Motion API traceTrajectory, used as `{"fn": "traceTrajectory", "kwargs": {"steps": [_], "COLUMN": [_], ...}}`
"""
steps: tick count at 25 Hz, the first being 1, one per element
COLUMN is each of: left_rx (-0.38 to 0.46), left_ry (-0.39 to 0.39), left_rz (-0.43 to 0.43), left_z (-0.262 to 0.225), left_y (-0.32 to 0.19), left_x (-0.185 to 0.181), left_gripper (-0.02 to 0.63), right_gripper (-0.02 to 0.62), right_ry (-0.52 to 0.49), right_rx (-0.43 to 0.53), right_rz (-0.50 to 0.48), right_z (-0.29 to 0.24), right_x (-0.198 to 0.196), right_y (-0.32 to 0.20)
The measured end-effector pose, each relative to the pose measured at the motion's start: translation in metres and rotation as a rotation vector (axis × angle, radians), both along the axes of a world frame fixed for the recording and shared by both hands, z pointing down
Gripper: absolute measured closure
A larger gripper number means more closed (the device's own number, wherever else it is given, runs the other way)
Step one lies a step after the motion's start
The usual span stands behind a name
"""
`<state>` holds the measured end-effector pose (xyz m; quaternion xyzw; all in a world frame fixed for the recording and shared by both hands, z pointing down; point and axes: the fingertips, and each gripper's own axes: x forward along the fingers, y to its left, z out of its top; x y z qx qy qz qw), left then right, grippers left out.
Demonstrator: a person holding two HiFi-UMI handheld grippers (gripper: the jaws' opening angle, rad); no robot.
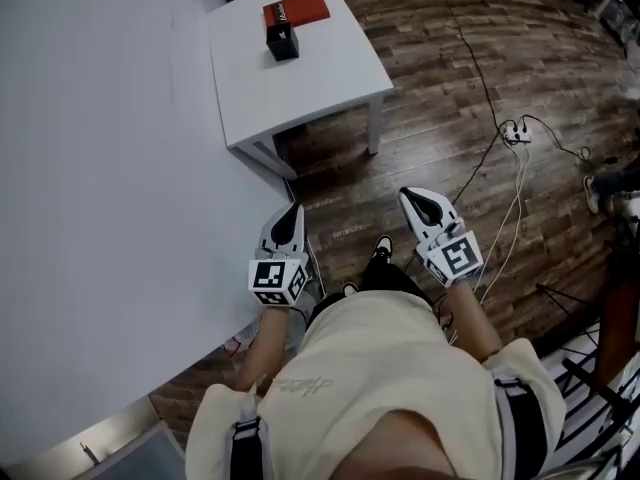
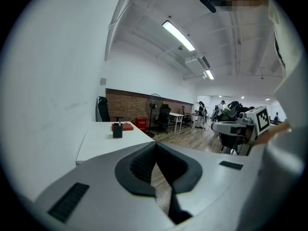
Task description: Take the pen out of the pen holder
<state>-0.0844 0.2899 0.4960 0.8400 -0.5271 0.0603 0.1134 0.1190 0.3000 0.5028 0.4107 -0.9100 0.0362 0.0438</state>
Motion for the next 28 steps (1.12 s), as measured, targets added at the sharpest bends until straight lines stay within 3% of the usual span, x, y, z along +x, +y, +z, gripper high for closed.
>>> {"fn": "traceTrajectory", "kwargs": {"steps": [8, 15, 20, 28], "left_rx": [0.002, -0.055, -0.039, -0.027], "left_ry": [-0.011, -0.031, -0.04, -0.013], "left_rz": [-0.11, -0.213, -0.198, -0.087], "left_z": [-0.005, 0.007, 0.0, 0.01], "left_y": [-0.051, -0.052, -0.069, -0.122], "left_x": [0.008, -0.017, -0.008, 0.02], "left_gripper": [0.589, 0.589, 0.589, 0.589], "right_gripper": [0.589, 0.589, 0.589, 0.589], "right_ry": [-0.011, -0.053, -0.057, -0.039], "right_rx": [-0.012, -0.043, -0.071, -0.092], "right_rz": [-0.1, -0.133, -0.118, -0.032], "right_z": [0.003, 0.012, 0.019, 0.027], "right_x": [0.01, 0.008, 0.017, 0.034], "right_y": [-0.075, -0.089, -0.091, -0.113]}}
